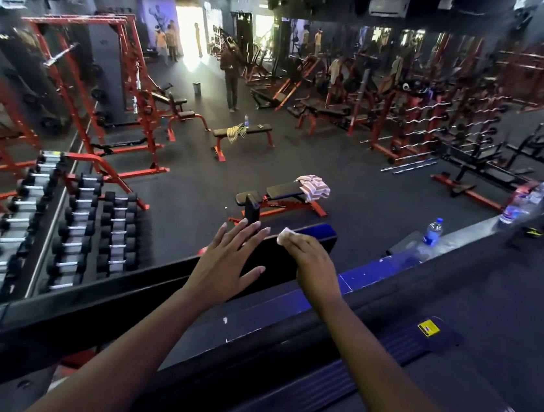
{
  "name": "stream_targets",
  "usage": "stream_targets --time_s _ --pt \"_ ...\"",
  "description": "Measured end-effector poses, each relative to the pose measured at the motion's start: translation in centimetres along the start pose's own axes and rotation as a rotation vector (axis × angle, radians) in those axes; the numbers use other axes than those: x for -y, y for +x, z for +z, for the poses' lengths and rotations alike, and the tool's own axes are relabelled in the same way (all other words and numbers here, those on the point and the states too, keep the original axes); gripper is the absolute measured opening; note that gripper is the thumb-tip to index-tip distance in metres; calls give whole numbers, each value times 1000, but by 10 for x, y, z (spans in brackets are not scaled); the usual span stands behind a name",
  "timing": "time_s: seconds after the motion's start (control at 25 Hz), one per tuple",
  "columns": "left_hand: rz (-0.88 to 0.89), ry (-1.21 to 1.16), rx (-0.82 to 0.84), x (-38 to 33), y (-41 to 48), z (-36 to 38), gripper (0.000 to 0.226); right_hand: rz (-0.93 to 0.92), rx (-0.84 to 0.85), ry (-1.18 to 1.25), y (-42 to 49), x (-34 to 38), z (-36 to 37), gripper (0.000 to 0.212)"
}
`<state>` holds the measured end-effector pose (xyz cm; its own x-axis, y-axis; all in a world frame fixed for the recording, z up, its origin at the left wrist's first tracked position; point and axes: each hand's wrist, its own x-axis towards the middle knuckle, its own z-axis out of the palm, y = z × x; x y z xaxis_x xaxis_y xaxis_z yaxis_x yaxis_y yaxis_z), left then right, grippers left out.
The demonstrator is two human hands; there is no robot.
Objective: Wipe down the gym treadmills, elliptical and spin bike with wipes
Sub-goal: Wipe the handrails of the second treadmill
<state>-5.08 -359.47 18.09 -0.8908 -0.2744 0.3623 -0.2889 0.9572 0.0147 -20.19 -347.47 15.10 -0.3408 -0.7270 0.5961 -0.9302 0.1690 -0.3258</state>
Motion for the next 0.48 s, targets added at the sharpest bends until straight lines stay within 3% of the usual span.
stream_targets --time_s 0.12,0.28,0.48 --pt "71 -13 38 -20 33 11 70 80 -36 12 8 -38 -10 48" --pt "151 23 140 -32 61 30 71 528 -137 491 14 -63 -22 36" --pt "197 126 162 -30 63 47 68 852 -273 1037 0 -71 -4 41"
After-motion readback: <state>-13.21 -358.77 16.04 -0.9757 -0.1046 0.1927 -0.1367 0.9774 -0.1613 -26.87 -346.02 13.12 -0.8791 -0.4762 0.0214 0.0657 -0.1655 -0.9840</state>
